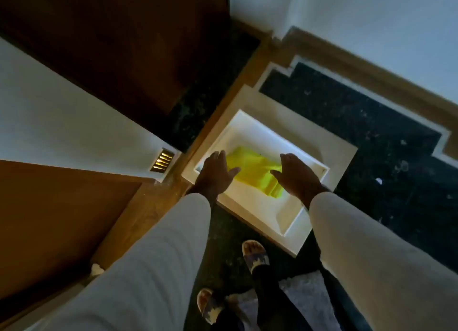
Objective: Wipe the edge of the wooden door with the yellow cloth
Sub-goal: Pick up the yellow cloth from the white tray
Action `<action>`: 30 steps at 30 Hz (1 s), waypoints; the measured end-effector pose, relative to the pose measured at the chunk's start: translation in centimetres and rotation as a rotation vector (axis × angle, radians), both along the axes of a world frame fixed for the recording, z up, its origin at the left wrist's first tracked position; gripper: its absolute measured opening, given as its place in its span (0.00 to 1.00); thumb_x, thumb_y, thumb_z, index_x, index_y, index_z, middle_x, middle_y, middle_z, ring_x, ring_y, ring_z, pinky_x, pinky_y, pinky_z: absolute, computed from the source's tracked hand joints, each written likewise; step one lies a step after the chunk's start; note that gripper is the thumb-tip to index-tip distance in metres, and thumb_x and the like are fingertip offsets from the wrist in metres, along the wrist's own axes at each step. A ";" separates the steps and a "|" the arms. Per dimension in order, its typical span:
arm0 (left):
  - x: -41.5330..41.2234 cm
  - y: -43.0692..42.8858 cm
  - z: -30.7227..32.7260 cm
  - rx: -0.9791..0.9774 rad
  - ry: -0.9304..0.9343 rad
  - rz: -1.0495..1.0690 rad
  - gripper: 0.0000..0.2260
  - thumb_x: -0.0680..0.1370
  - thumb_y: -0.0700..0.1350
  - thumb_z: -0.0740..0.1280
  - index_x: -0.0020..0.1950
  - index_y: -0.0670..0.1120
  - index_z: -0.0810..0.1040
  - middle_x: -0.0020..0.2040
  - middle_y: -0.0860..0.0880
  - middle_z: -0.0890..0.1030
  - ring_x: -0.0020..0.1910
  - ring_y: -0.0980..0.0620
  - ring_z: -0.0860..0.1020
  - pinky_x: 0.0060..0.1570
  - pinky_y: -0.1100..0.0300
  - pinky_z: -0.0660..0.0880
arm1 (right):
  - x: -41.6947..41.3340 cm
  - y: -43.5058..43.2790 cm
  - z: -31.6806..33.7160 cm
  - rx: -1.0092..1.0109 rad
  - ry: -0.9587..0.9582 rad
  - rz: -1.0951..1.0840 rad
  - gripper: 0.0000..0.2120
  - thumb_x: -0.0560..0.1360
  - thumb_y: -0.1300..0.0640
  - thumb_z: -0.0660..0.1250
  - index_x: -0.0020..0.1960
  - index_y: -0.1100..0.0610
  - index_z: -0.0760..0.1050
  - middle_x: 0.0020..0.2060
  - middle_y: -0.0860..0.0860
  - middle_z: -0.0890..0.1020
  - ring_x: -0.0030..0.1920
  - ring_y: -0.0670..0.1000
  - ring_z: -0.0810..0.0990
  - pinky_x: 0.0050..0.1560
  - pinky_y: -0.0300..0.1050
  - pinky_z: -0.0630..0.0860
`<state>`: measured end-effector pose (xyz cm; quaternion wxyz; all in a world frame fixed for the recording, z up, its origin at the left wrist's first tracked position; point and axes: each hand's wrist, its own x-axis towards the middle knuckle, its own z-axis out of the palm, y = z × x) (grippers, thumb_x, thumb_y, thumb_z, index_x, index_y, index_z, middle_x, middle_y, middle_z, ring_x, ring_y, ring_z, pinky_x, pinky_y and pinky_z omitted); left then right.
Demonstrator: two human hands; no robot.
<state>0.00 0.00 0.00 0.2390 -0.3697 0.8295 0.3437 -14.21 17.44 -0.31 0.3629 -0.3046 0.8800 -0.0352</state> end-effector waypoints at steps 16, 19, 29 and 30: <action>-2.2 -0.8 -4.2 0.208 0.059 0.463 0.20 0.72 0.41 0.74 0.63 0.36 0.81 0.59 0.34 0.84 0.58 0.34 0.82 0.58 0.41 0.82 | -0.7 -1.3 -3.6 -0.061 -0.067 -0.209 0.12 0.76 0.56 0.69 0.57 0.59 0.81 0.55 0.58 0.84 0.59 0.59 0.80 0.53 0.44 0.73; -1.9 -2.3 -0.1 0.229 0.186 0.528 0.26 0.67 0.45 0.77 0.63 0.38 0.81 0.59 0.37 0.84 0.57 0.36 0.82 0.59 0.39 0.82 | -1.5 -2.4 0.0 -0.122 -0.060 -0.248 0.10 0.72 0.58 0.73 0.54 0.56 0.82 0.53 0.55 0.84 0.57 0.57 0.81 0.47 0.40 0.68; 1.7 -7.8 21.3 0.220 0.575 0.630 0.28 0.74 0.43 0.78 0.72 0.40 0.75 0.64 0.40 0.79 0.64 0.36 0.79 0.61 0.38 0.81 | -1.3 -8.5 20.2 -0.385 -0.003 -0.147 0.14 0.72 0.57 0.76 0.55 0.62 0.82 0.50 0.57 0.83 0.49 0.54 0.79 0.50 0.41 0.70; 2.0 -8.1 23.6 0.247 0.603 0.647 0.26 0.76 0.40 0.76 0.73 0.40 0.74 0.65 0.40 0.79 0.65 0.36 0.79 0.61 0.38 0.81 | -1.0 -8.9 22.1 -0.404 0.005 -0.127 0.14 0.72 0.57 0.76 0.54 0.62 0.82 0.48 0.56 0.83 0.47 0.52 0.78 0.49 0.41 0.70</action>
